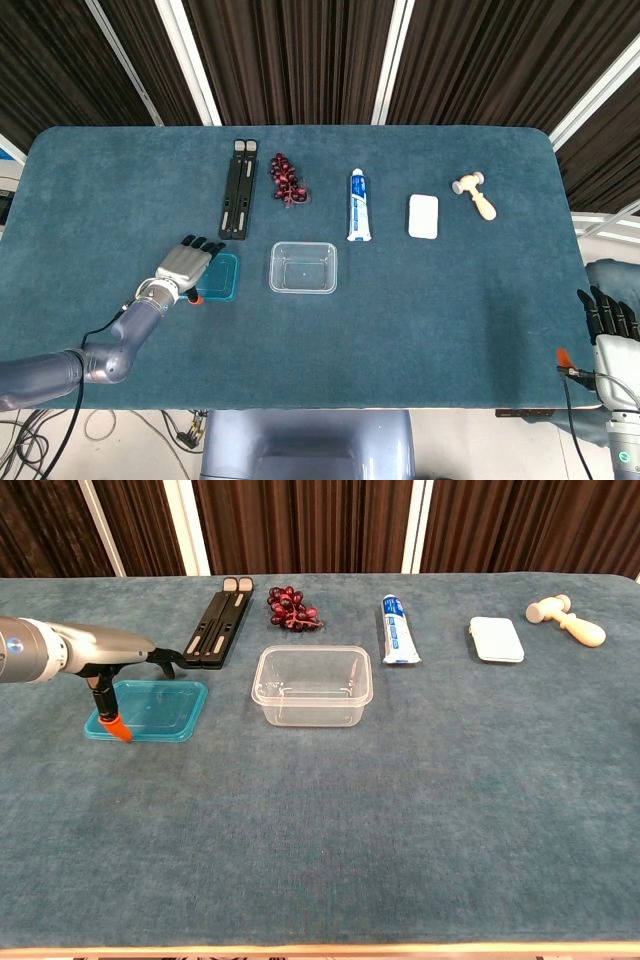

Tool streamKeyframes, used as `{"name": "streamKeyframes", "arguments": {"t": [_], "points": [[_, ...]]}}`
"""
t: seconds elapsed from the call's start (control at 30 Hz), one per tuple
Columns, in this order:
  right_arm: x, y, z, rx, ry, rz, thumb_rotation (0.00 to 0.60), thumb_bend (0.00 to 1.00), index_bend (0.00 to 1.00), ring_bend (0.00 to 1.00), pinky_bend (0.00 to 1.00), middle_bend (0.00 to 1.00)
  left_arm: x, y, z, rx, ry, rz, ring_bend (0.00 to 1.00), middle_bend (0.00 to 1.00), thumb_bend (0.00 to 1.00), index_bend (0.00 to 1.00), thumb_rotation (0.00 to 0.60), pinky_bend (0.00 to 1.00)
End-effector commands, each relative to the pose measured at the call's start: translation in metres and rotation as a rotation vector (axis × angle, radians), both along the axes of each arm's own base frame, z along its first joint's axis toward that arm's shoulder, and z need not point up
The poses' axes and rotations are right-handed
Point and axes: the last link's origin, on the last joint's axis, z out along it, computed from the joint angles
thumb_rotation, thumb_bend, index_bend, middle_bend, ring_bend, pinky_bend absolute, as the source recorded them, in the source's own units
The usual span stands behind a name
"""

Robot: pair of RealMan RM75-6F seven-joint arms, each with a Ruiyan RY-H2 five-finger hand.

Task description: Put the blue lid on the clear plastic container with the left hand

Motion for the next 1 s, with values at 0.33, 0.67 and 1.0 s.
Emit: {"name": "streamKeyframes", "arguments": {"t": [0.33, 0.67, 1.0], "points": [[-0.0001, 0.0, -0.0002, 0.001, -0.001, -0.001, 0.6, 0.36, 0.0, 0.0, 0.0, 0.0, 0.0017, -0.0024, 0.0019, 0.008, 0.004, -0.006, 0.0, 0.1, 0.1, 0.0, 0.6, 0.0], [-0.0003, 0.0001, -0.0002, 0.0, -0.001, -0.006, 0.6, 0.36, 0.0, 0.0, 0.0, 0.0, 0.0004, -0.0049, 0.0002, 0.0, 0.017, -0.012, 0.0, 0.1, 0.1, 0.0, 0.6, 0.0], [0.0, -0.0001, 0.0, -0.001, -0.005, -0.007, 0.6, 0.36, 0.0, 0.0, 0.0, 0.0, -0.0016, -0.0035, -0.0035, -0.005, 0.032, -0.008, 0.0, 0.11, 0.1, 0.0, 0.6, 0.0]]}}
